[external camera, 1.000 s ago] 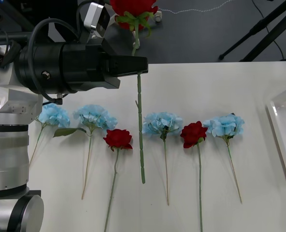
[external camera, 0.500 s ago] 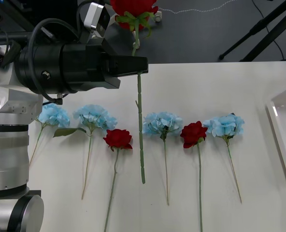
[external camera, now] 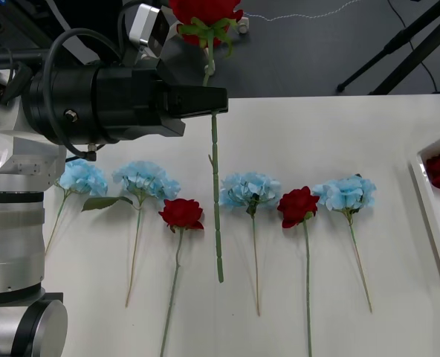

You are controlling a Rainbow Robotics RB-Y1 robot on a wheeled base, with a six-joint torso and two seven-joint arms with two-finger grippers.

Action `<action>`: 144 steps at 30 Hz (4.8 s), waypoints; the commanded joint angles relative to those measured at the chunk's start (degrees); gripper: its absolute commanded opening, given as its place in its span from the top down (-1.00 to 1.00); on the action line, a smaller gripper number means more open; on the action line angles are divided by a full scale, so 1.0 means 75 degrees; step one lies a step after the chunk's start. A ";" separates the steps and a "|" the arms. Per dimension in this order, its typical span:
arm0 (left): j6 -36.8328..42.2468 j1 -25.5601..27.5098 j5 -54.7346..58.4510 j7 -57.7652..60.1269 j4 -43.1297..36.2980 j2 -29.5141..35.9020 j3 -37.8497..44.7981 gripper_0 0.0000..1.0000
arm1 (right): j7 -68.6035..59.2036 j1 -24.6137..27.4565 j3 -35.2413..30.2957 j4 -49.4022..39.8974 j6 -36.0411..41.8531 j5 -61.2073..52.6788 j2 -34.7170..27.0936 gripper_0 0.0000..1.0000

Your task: Put the red flowers into the right box and the blue flowers into the left box

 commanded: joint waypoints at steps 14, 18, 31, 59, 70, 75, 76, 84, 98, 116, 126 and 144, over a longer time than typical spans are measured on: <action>-0.0069 -0.0275 -0.0032 -0.0301 -0.0204 -0.0117 -0.0120 1.00 | 0.1860 -0.0229 -0.1064 -0.1408 0.2499 -0.4139 -0.0903 -1.00; -0.0069 -0.0275 -0.0032 -0.0301 -0.0204 -0.0117 -0.0120 1.00 | 0.1977 -0.0194 -0.1076 -0.2123 0.2839 -0.5042 -0.0903 -1.00; -0.0069 -0.0275 -0.0032 -0.0301 -0.0204 -0.0117 -0.0120 1.00 | 0.2317 0.1060 -0.1744 -0.3822 0.3085 -0.8229 -0.0703 -1.00; -0.0069 -0.0275 -0.0032 -0.0301 -0.0204 -0.0117 -0.0120 1.00 | 0.2188 0.2865 -0.1884 -0.6553 0.2335 -1.0362 0.1300 -1.00; -0.0069 -0.0275 -0.0032 -0.0301 -0.0204 -0.0117 -0.0120 1.00 | 0.0231 0.2900 -0.1076 -0.7689 0.1362 -1.0362 0.1629 -1.00; -0.0069 -0.0275 -0.0032 -0.0301 -0.0204 -0.0117 -0.0120 1.00 | -0.0296 0.2900 -0.0560 -0.8017 0.0952 -1.0292 0.1711 -1.00; -0.0069 -0.0275 -0.0032 -0.0301 -0.0204 -0.0117 -0.0120 1.00 | -0.0437 0.2900 -0.0431 -0.8076 0.0870 -1.0257 0.1711 -1.00; -0.0069 -0.0275 -0.0032 -0.0301 -0.0204 -0.0117 -0.0120 1.00 | -0.0952 0.2935 0.0096 -0.8533 0.0542 -0.9624 0.2039 -1.00; -0.0069 -0.0275 -0.0032 -0.0301 -0.0204 -0.0117 -0.0120 1.00 | -0.1550 0.3240 0.0717 -0.9330 -0.0126 -0.9061 0.2625 -1.00; -0.0069 -0.0275 -0.0032 -0.0301 -0.0204 -0.0117 -0.0120 1.00 | -0.1808 0.3392 0.1538 -0.9764 -0.0794 -0.8100 0.3328 -1.00; -0.0069 -0.0275 -0.0032 -0.0301 -0.0204 -0.0117 -0.0120 1.00 | -0.1843 0.3287 0.2053 -0.9799 -0.1181 -0.7854 0.3504 -1.00; -0.0069 -0.0275 -0.0032 -0.0301 -0.0204 -0.0117 -0.0120 1.00 | -0.2042 0.3170 0.2229 -0.9799 -0.1368 -0.7491 0.3703 0.66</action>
